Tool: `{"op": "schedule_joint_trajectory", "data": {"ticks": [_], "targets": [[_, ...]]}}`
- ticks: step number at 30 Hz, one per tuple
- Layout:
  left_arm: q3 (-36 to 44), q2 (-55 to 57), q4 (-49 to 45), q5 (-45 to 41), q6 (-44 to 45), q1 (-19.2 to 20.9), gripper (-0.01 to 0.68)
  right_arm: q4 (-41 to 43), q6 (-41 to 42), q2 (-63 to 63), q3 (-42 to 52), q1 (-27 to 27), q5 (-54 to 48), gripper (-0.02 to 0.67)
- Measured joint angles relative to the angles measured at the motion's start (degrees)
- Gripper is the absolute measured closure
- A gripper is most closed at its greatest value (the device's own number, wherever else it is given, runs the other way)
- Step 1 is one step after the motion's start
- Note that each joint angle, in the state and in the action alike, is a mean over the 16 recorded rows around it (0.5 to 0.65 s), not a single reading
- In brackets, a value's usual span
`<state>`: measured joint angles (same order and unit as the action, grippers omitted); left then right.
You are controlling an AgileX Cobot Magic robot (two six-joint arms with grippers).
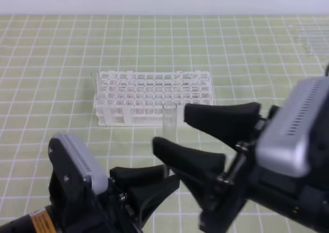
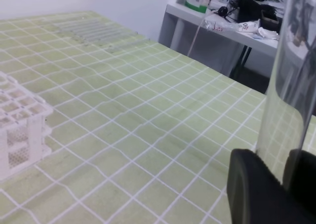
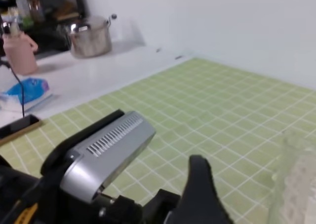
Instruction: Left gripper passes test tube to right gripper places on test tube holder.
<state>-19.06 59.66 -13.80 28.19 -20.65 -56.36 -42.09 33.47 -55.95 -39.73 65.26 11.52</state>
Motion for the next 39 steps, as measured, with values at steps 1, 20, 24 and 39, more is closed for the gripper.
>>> {"op": "schedule_joint_trajectory", "data": {"ticks": [1, 20, 24, 39], "targets": [[-0.01, -0.01, -0.07, 0.07, 0.11, 0.00, 0.608, 0.08, 0.00, -0.62, -0.38, 0.00, 0.14, 0.200], [-0.02, -0.01, 1.41, 3.03, 0.56, 0.00, 0.620, 2.28, -4.01, -7.49, -2.33, 0.00, 6.52, 0.185], [-0.03, -0.02, 2.21, 3.29, 0.25, -0.01, 0.620, 4.44, -7.09, -7.97, -2.33, 0.00, 7.45, 0.185], [-0.03, -0.03, 1.86, 2.81, 0.47, -0.01, 0.632, 12.98, -16.55, -9.47, -2.42, 0.00, 9.63, 0.243]]}}
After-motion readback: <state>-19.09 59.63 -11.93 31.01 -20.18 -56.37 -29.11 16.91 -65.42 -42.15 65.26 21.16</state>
